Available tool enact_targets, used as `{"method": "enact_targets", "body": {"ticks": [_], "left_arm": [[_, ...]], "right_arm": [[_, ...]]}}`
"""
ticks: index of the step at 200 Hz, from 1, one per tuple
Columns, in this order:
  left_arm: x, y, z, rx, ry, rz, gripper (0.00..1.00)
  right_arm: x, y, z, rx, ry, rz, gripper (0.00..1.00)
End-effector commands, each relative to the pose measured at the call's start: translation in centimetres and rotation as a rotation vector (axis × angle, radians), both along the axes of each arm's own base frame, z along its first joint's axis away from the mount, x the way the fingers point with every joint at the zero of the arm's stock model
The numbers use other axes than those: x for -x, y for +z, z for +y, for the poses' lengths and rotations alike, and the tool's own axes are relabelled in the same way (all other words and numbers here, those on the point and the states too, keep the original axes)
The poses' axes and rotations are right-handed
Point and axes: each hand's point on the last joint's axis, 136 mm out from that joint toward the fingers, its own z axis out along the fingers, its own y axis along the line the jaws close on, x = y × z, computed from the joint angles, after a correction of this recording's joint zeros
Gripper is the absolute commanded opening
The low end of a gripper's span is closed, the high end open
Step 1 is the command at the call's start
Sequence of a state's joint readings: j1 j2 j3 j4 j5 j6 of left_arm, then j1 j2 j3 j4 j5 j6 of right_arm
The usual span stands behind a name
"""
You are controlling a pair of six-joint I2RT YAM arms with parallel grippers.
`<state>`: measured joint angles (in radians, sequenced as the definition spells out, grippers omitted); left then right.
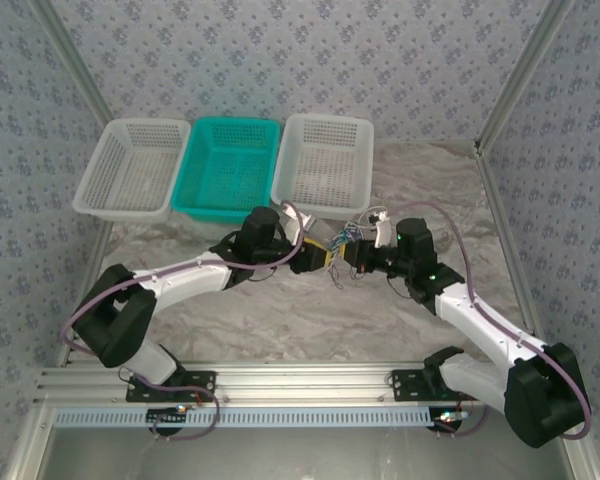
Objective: Untangle the cables
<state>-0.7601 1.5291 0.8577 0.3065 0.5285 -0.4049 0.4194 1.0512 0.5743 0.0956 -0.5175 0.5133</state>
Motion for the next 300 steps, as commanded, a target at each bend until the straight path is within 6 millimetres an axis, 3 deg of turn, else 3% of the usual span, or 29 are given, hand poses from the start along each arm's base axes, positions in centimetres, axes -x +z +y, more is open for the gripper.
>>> {"method": "enact_targets", "body": {"ticks": [1,14,53,100,148,164,187,197,216,226,261,300], "left_arm": [[-1.2,3.1,-0.7,0.081,0.031,-0.084,0.17],[-1.3,3.2,-0.5,0.084,0.048,-0.092,0.00],[-2.9,2.3,2.0,0.001,0.202,-0.096,0.00],[-4.4,1.0,7.9,-0.089,0.413,-0.081,0.00],[-4.3,1.2,10.3,-0.095,0.467,-0.084,0.00],[-4.0,1.6,9.6,-0.068,0.422,-0.091,0.00],[-2.0,2.8,5.7,0.034,0.198,-0.090,0.01],[-1.0,3.1,3.9,0.053,0.109,-0.091,0.11],[0.3,2.9,1.0,0.020,0.015,-0.122,0.42],[0.7,2.8,-0.2,0.017,-0.014,-0.144,0.50],[0.1,2.6,-2.4,0.060,-0.060,-0.143,0.53],[-0.3,0.5,-3.5,0.046,-0.092,-0.135,0.53]], "right_arm": [[0.3,1.3,0.8,-0.035,0.038,0.011,0.00],[0.4,0.9,0.7,-0.023,0.036,0.017,0.00],[0.0,-0.6,-0.7,0.011,-0.028,0.042,0.00],[-1.1,-5.8,-8.8,0.048,-0.363,0.199,0.01],[0.8,-10.5,-15.0,0.099,-0.636,0.368,0.02],[0.7,-9.6,-14.2,0.036,-0.586,0.320,0.02],[0.5,-7.3,-12.1,-0.018,-0.473,0.238,0.03],[0.5,-6.3,-11.3,-0.031,-0.426,0.207,0.03],[0.5,-4.1,-9.7,-0.062,-0.333,0.161,0.03],[0.6,-2.9,-8.7,-0.064,-0.273,0.122,0.03],[1.5,-0.3,-5.8,-0.069,-0.130,0.073,0.03],[1.7,0.6,-4.5,-0.089,-0.078,0.093,0.03]]}}
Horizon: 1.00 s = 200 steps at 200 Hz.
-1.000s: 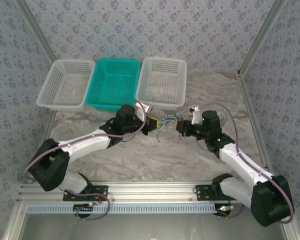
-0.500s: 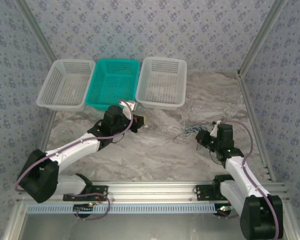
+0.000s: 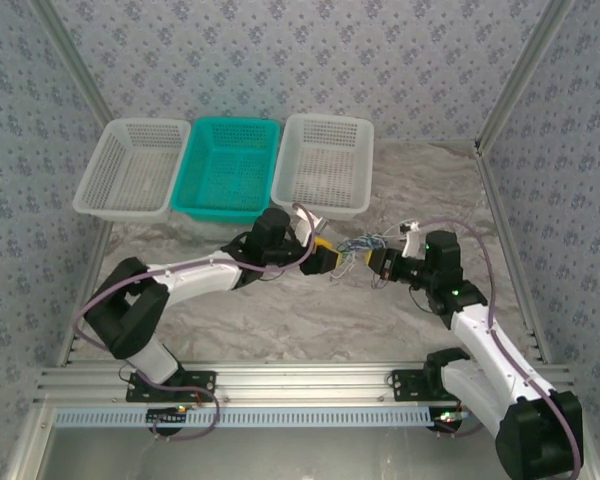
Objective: Untangle the cables
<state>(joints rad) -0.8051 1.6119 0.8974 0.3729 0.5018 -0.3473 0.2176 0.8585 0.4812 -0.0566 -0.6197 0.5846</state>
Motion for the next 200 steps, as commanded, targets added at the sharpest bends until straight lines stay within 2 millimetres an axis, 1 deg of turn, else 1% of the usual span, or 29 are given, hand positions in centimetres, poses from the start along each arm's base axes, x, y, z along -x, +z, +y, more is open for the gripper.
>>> {"method": "enact_targets", "body": {"ticks": [1,8,14,30,41,52,65,90,99,109,118,133,160,183,200], "left_arm": [[-0.2,1.0,-1.1,0.048,-0.050,-0.056,0.53],[-0.3,0.7,-1.0,0.046,-0.048,-0.056,0.53],[-0.4,0.4,-1.0,0.043,-0.041,-0.054,0.51],[-0.8,0.0,-1.0,0.037,-0.022,-0.045,0.38],[-1.1,0.1,-0.9,0.049,-0.002,-0.048,0.29],[-1.3,0.5,-0.8,0.072,0.012,-0.055,0.25],[-1.4,1.3,-0.7,0.103,0.025,-0.061,0.25],[-1.7,2.3,0.0,0.139,0.047,-0.075,0.39],[-1.7,2.4,0.2,0.137,0.051,-0.079,0.42],[-1.6,2.5,0.5,0.136,0.054,-0.081,0.43],[-1.6,2.6,0.8,0.137,0.059,-0.087,0.42],[-1.6,2.8,1.4,0.135,0.075,-0.096,0.38],[-1.8,2.8,2.6,0.117,0.102,-0.115,0.28],[-1.6,2.7,2.5,0.103,0.089,-0.118,0.23],[-1.4,2.9,2.1,0.116,0.065,-0.111,0.25]], "right_arm": [[0.2,1.7,1.0,-0.024,0.059,-0.031,0.03],[0.2,1.9,1.2,-0.030,0.065,-0.030,0.03],[0.3,2.1,1.3,-0.039,0.073,-0.033,0.03],[0.4,2.8,2.0,-0.062,0.101,-0.052,0.03],[0.6,3.0,2.6,-0.063,0.123,-0.064,0.03],[0.9,2.9,3.1,-0.054,0.146,-0.068,0.03],[1.0,2.4,3.3,-0.043,0.153,-0.057,0.02],[0.9,1.9,3.4,-0.039,0.154,-0.046,0.02],[0.9,1.8,3.4,-0.038,0.151,-0.043,0.02],[0.8,1.8,3.3,-0.035,0.146,-0.046,0.02],[0.8,1.7,3.2,-0.032,0.144,-0.043,0.01],[0.7,1.7,3.2,-0.029,0.141,-0.044,0.01],[0.7,1.5,3.2,-0.033,0.144,-0.034,0.01],[0.6,1.9,3.4,-0.045,0.146,-0.040,0.01],[0.4,2.2,3.5,-0.055,0.143,-0.043,0.01]]}}
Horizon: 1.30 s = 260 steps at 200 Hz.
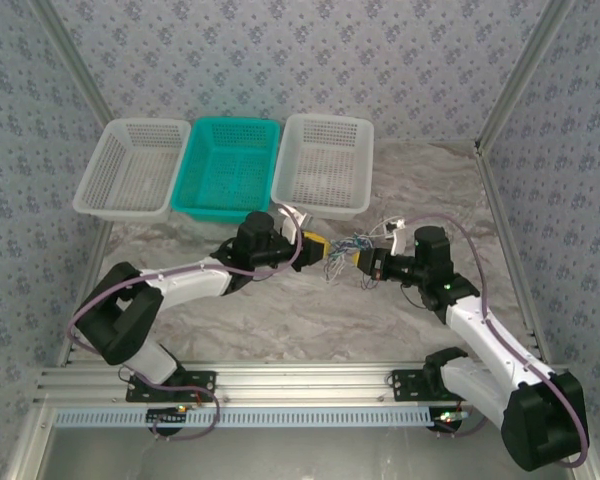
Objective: Untangle the cables
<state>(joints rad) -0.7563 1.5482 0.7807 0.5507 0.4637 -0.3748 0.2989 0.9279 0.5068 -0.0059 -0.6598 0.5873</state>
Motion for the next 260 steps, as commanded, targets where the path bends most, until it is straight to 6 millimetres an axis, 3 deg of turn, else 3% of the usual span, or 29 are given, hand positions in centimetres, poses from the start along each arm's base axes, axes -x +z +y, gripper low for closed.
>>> {"method": "enact_targets", "body": {"ticks": [1,41,64,114,148,156,177,204,241,260], "left_arm": [[0.1,1.5,-0.3,0.028,-0.029,-0.039,0.25],[0.2,1.6,-1.0,0.052,-0.063,-0.036,0.37],[0.4,1.2,-1.1,0.048,-0.074,-0.023,0.37],[-0.2,0.6,-1.6,0.052,-0.069,-0.009,0.25],[-0.7,1.5,-1.5,0.073,-0.045,-0.026,0.00],[-0.9,1.7,-1.3,0.075,-0.025,-0.030,0.00],[-2.5,1.4,0.4,0.053,0.100,-0.016,0.00],[-5.3,-0.1,4.6,-0.058,0.353,0.014,0.00],[-6.3,-0.9,9.6,-0.109,0.536,0.045,0.00],[-6.2,-0.6,11.3,-0.124,0.582,0.041,0.00]], "right_arm": [[-0.2,1.8,0.7,-0.035,0.028,-0.042,0.01],[-0.2,2.1,0.8,-0.045,0.028,-0.039,0.01],[-0.2,2.2,0.8,-0.048,0.025,-0.036,0.01],[-0.4,2.7,1.1,-0.074,0.030,-0.033,0.01],[-0.3,2.0,1.0,-0.058,0.022,-0.018,0.01],[-0.3,1.9,0.9,-0.057,0.022,-0.015,0.01],[-0.4,1.2,0.5,-0.047,0.001,-0.001,0.01],[-1.0,-0.5,-1.2,-0.011,-0.078,0.044,0.03],[-1.8,-5.6,-6.4,0.077,-0.304,0.225,0.00],[-1.6,-7.2,-8.3,0.073,-0.379,0.285,0.00]]}}
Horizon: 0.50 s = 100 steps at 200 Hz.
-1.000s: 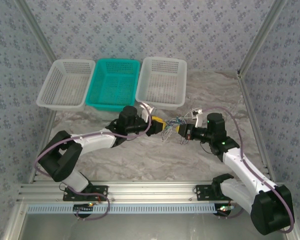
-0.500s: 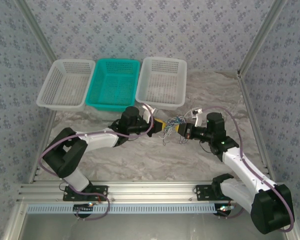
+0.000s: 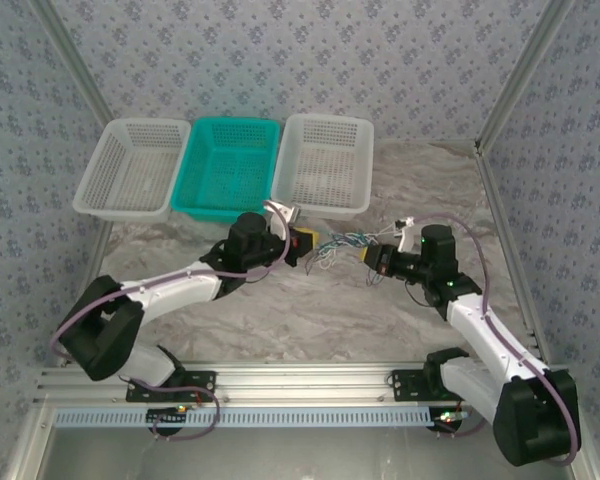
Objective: Untangle the cables
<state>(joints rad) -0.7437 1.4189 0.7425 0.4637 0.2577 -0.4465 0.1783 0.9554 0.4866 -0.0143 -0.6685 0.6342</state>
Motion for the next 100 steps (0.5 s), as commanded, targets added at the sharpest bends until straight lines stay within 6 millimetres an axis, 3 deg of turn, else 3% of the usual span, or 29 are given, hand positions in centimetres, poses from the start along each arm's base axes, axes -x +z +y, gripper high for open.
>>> {"method": "enact_targets", "body": {"ticks": [1,29,44,82,100], "left_arm": [[-4.4,-2.1,7.9,-0.112,0.354,0.034,0.00],[-4.3,-1.4,10.0,-0.113,0.405,0.024,0.00],[-4.1,-1.0,10.3,-0.102,0.389,0.012,0.00],[-0.5,1.1,3.9,0.016,-0.015,-0.046,0.00],[1.0,0.8,1.6,0.028,-0.120,-0.033,0.18]], "right_arm": [[0.2,-5.6,-5.3,0.086,-0.245,0.205,0.00],[0.8,-7.0,-6.9,0.105,-0.304,0.248,0.02],[1.0,-7.0,-6.7,0.092,-0.281,0.239,0.02],[1.0,-5.2,-4.4,0.036,-0.155,0.170,0.03],[0.8,-4.3,-3.9,0.051,-0.112,0.144,0.03]]}}
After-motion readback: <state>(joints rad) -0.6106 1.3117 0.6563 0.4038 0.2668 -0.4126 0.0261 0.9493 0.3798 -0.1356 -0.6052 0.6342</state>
